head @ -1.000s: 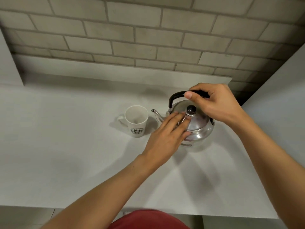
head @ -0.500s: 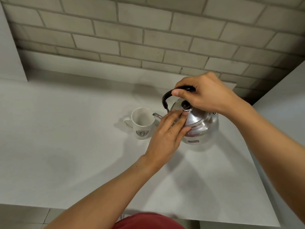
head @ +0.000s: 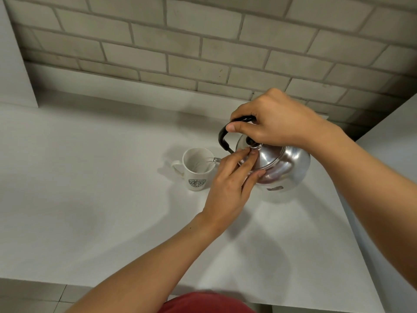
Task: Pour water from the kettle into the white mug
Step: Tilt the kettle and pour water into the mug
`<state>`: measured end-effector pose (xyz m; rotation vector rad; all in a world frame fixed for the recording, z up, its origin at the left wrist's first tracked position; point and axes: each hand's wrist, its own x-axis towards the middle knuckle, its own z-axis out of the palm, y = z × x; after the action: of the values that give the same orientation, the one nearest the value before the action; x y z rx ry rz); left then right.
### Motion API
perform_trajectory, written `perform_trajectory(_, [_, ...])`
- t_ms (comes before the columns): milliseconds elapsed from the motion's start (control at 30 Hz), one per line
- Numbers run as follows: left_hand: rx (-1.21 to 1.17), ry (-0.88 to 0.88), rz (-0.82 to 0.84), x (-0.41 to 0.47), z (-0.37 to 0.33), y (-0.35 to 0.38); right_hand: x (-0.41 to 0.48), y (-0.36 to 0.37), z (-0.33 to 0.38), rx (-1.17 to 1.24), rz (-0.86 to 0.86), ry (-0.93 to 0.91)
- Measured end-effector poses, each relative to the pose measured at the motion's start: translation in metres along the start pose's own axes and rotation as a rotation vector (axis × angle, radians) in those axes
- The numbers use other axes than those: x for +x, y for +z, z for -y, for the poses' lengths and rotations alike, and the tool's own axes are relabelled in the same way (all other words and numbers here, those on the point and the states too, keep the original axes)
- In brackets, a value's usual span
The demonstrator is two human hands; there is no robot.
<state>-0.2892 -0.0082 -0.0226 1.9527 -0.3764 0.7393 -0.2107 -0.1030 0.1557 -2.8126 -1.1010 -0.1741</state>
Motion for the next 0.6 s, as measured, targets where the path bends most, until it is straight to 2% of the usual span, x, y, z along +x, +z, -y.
perform_trajectory(600, [-0.124, -0.051, -0.086, 0.002, -0.011, 0.008, 0.007, -0.020, 0.013, -0.095, 0.069, -0.045])
